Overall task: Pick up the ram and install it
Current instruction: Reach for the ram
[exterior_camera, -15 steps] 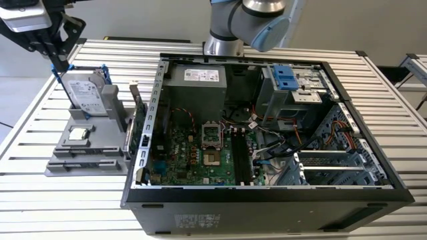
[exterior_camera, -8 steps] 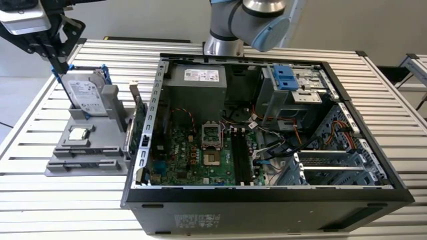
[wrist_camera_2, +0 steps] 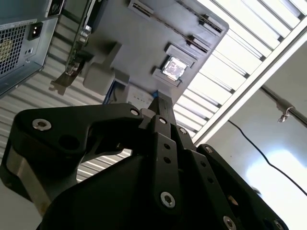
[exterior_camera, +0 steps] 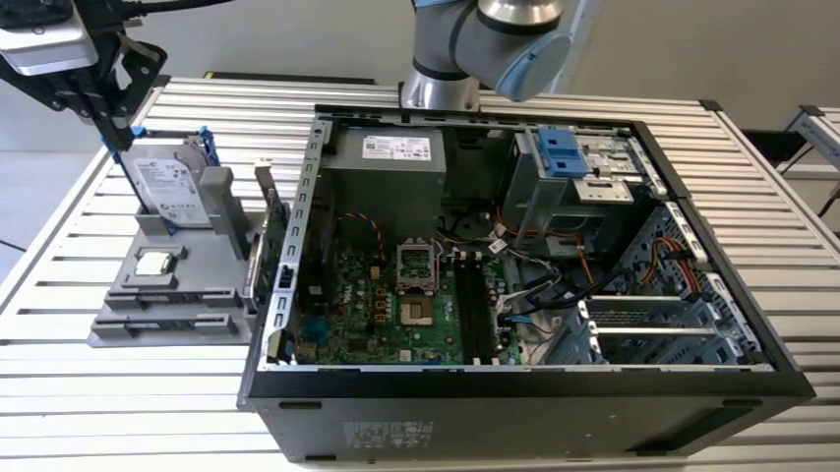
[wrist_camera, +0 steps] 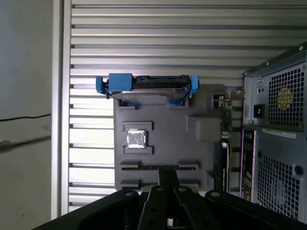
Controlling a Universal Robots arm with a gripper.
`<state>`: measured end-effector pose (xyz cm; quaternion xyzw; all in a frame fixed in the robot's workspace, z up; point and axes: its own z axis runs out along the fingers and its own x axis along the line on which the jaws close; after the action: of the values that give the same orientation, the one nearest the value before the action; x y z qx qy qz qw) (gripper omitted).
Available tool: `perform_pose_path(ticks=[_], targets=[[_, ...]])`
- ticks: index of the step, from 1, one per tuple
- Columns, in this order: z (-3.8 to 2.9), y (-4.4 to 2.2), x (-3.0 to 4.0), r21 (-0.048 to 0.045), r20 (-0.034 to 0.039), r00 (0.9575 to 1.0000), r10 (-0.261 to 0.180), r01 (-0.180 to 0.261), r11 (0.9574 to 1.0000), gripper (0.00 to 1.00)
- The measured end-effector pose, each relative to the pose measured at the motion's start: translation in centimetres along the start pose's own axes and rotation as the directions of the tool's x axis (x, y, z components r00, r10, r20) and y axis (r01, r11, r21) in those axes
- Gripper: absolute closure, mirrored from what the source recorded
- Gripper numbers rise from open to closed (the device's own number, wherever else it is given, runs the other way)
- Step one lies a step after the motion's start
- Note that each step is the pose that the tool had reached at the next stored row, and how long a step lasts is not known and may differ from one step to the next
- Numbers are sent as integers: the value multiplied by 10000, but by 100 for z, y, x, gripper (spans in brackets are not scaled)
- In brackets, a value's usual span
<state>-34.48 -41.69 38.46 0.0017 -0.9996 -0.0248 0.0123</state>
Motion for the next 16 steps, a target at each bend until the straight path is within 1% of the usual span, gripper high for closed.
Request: perform_pose_path(ticks=[6, 16], targets=[[2, -57, -8, 0, -15, 10000, 2, -2, 10000, 100], [7, -167, -22, 0, -19, 10000, 2, -2, 10000, 100]])
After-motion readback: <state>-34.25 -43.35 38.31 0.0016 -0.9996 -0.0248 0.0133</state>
